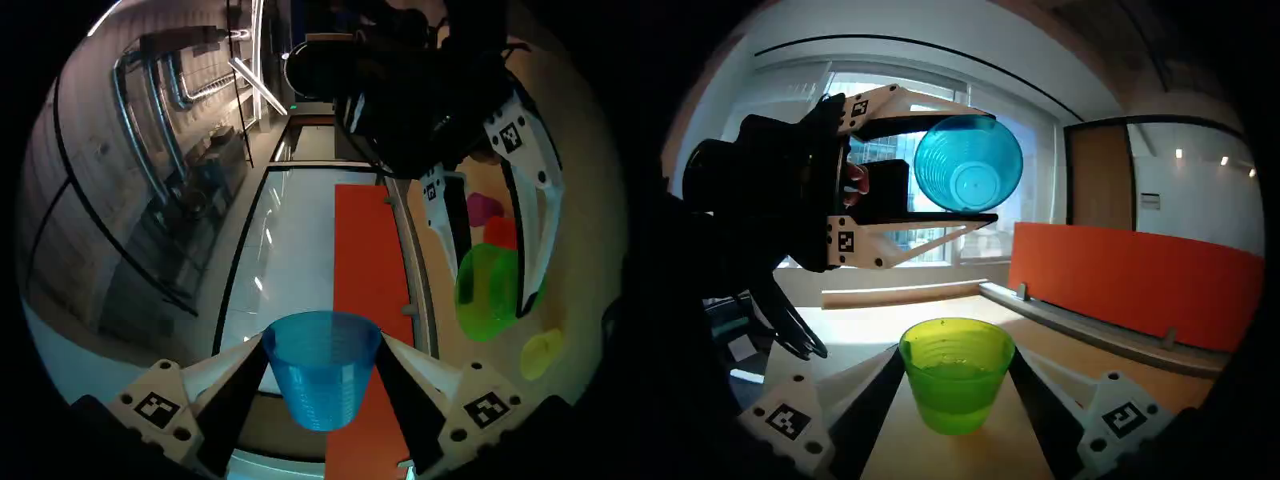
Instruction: Pour water
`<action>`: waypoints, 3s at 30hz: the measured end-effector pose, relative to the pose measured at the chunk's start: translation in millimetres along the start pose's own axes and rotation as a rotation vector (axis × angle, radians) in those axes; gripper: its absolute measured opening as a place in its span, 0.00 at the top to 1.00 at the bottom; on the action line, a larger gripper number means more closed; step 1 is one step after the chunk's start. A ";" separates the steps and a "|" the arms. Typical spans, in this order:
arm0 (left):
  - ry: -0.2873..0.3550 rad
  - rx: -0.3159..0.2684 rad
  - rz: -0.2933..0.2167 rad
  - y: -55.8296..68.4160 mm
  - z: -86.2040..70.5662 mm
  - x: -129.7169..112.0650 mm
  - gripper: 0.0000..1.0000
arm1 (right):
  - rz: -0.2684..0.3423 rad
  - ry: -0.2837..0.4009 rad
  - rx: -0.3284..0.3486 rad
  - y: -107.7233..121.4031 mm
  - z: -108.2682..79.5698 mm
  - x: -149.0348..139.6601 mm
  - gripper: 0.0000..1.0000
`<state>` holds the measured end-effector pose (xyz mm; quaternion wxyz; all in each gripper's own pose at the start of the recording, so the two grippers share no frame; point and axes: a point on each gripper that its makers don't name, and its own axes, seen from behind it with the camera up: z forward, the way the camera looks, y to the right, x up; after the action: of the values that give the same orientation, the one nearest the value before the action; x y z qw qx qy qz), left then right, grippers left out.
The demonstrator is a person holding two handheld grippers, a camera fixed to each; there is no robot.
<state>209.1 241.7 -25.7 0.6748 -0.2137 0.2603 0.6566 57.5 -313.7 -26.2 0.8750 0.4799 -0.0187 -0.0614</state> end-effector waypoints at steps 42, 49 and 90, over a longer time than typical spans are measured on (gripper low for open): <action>0.004 -0.056 -1.152 8.9 2.6 -45.6 0.13 | 0.001 0.027 -0.025 4.5 -10.1 16.0 0.09; -0.009 -0.079 -1.286 17.9 6.5 -56.4 0.12 | 0.005 0.030 -0.025 4.4 -11.5 17.9 0.09; -0.092 -0.216 -1.461 113.8 -33.6 -71.0 0.12 | 0.033 -0.032 -0.159 45.6 -73.3 7.7 0.09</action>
<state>93.1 170.8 -0.7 0.9254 -0.3700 -0.0429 0.0705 75.9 -229.0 -27.4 0.9109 0.4073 -0.0356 -0.0561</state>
